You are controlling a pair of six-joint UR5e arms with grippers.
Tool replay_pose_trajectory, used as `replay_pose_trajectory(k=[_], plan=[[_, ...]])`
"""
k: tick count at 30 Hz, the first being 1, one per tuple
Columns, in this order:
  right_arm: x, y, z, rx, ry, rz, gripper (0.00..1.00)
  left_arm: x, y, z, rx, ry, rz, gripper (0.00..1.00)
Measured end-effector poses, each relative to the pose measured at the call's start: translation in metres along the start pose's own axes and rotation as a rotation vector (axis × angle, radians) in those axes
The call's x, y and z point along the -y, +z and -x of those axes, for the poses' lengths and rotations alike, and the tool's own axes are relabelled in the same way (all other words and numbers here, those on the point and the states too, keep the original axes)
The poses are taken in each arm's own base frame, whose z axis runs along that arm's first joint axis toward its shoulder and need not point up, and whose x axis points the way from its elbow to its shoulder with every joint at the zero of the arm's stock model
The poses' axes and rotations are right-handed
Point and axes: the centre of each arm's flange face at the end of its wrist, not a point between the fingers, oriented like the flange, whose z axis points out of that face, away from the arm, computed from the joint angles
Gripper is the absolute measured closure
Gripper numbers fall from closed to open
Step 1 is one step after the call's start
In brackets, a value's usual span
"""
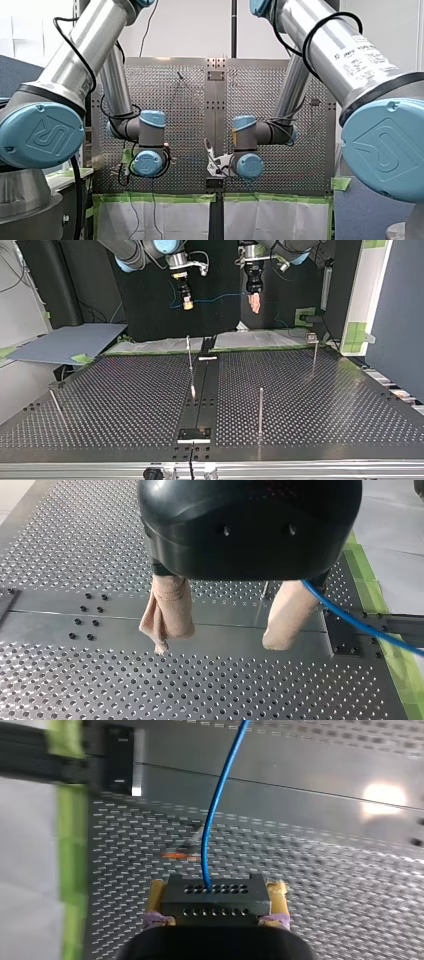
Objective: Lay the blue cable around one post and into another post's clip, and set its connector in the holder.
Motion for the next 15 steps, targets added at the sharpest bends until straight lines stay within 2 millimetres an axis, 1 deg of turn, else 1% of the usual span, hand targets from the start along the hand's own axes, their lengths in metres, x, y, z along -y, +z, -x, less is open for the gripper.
replay_pose_trajectory(k=[3, 10, 13, 15], plan=[[0.000, -0.002, 0.006, 0.024, -0.005, -0.003, 1.00, 0.000, 0.000, 0.000, 0.000, 0.000, 0.000, 0.00], [0.000, -0.003, 0.008, 0.034, -0.007, -0.004, 1.00, 0.000, 0.000, 0.000, -0.001, 0.000, 0.000, 0.00], [0.002, -0.002, 0.001, 0.027, 0.004, -0.005, 1.00, -0.006, -0.002, 0.001, -0.010, -0.006, 0.004, 0.00], [0.003, 0.000, -0.008, 0.019, 0.019, -0.004, 1.00, -0.012, -0.004, 0.003, -0.021, -0.013, 0.014, 0.00]])
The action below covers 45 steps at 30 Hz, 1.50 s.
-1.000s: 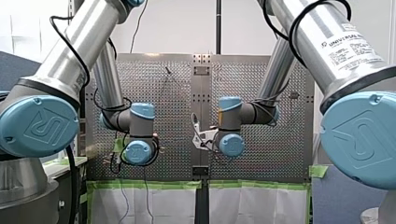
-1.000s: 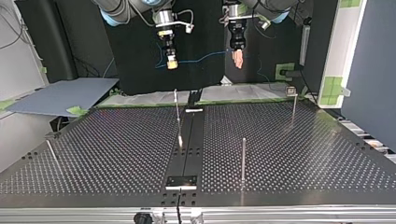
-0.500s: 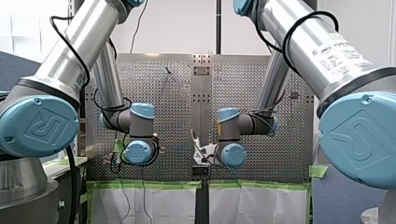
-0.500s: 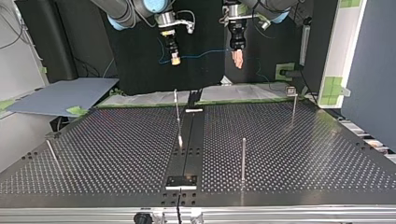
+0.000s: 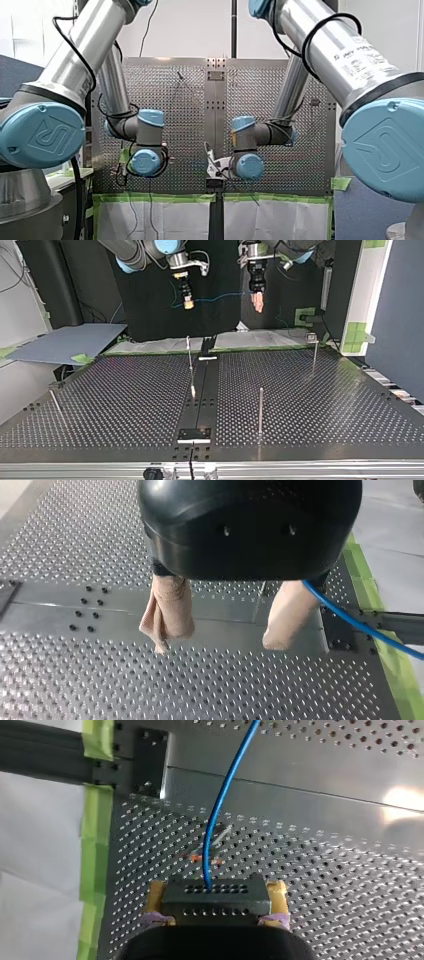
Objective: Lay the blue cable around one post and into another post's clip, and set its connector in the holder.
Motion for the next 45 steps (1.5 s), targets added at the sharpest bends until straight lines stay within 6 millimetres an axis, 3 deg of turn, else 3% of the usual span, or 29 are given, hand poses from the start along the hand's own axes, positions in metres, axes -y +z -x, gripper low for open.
replay_pose_trajectory(k=[11, 24, 35, 45], plan=[[0.005, -0.019, -0.035, -0.007, 0.090, -0.038, 1.00, -0.004, -0.009, 0.021, -0.024, -0.078, -0.035, 0.00], [0.001, -0.024, -0.094, -0.137, 0.182, -0.043, 1.00, -0.006, -0.015, 0.054, -0.022, -0.093, -0.035, 0.00], [0.000, -0.025, -0.098, -0.141, 0.184, -0.043, 1.00, -0.004, -0.015, 0.082, 0.039, -0.131, -0.044, 0.00], [-0.001, -0.024, -0.097, -0.140, 0.184, -0.040, 1.00, -0.005, -0.015, 0.085, 0.045, -0.135, -0.041, 0.00]])
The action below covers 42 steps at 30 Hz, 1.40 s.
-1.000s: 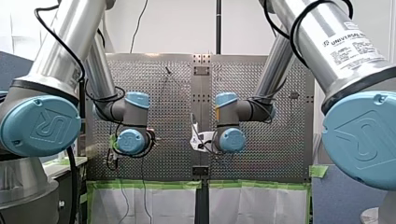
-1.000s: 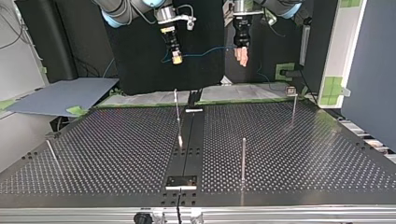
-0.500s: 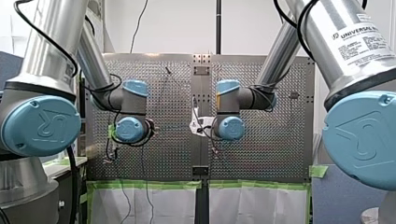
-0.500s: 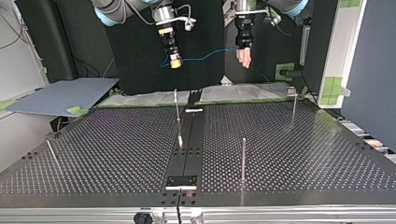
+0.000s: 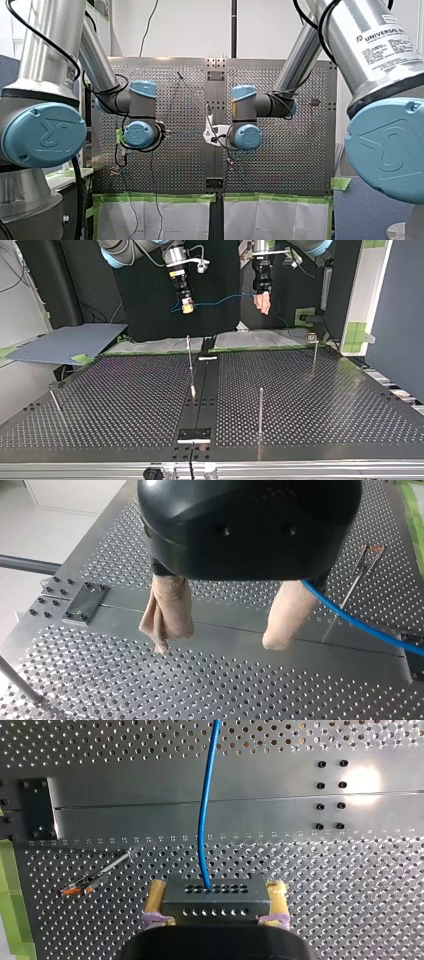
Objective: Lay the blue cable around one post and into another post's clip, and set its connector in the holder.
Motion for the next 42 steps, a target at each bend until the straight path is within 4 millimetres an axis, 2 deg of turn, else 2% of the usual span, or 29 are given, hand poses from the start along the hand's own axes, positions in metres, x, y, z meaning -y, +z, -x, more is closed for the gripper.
replay_pose_trajectory(k=[4, 7, 16, 28, 42], plan=[[0.000, 0.002, -0.004, -0.008, 0.002, 0.002, 1.00, -0.001, 0.000, 0.000, -0.004, 0.002, 0.005, 0.00], [0.001, 0.007, -0.016, -0.031, 0.005, 0.000, 1.00, -0.002, 0.001, 0.003, -0.007, 0.002, 0.011, 0.00], [0.008, 0.021, -0.070, -0.101, 0.022, -0.006, 1.00, 0.000, 0.015, 0.032, 0.035, -0.052, 0.058, 0.00], [0.016, 0.031, -0.171, -0.213, 0.045, -0.013, 1.00, 0.014, 0.039, 0.102, 0.146, -0.196, 0.099, 0.00], [0.027, 0.018, -0.280, -0.327, 0.049, -0.035, 1.00, 0.028, 0.049, 0.191, 0.258, -0.256, 0.112, 0.00]])
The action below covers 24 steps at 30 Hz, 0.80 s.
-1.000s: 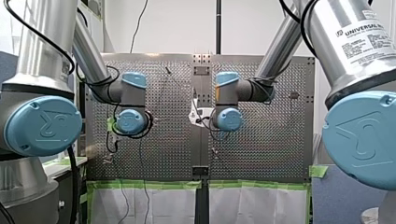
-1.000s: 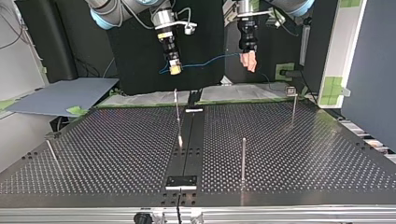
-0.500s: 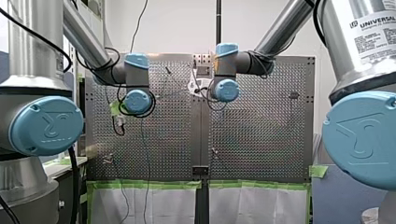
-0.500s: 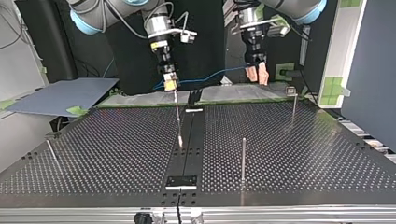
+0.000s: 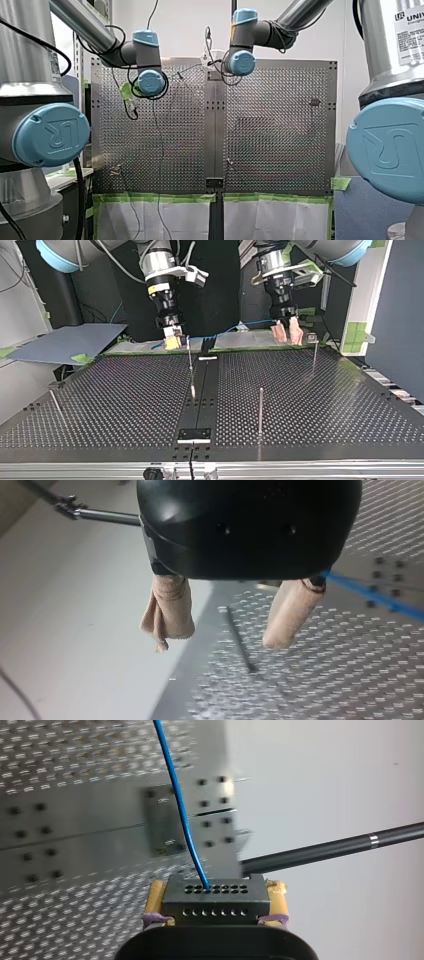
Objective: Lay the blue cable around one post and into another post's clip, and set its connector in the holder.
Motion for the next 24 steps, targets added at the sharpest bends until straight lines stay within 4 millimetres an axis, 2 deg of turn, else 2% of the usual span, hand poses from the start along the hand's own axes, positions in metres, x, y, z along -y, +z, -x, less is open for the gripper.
replay_pose_trajectory(k=[5, 9, 18, 24], plan=[[0.004, 0.004, -0.038, -0.039, 0.006, -0.016, 1.00, 0.008, 0.010, 0.028, 0.036, -0.008, 0.017, 0.00], [0.006, 0.007, -0.070, -0.066, 0.010, -0.021, 1.00, 0.014, 0.018, 0.043, 0.047, 0.001, 0.027, 0.00], [0.007, 0.018, -0.105, -0.073, 0.014, -0.018, 1.00, 0.025, 0.039, 0.067, 0.049, 0.030, 0.024, 0.00], [0.002, 0.028, -0.125, -0.071, 0.011, -0.003, 1.00, 0.031, 0.056, 0.070, 0.026, 0.050, 0.007, 0.00]])
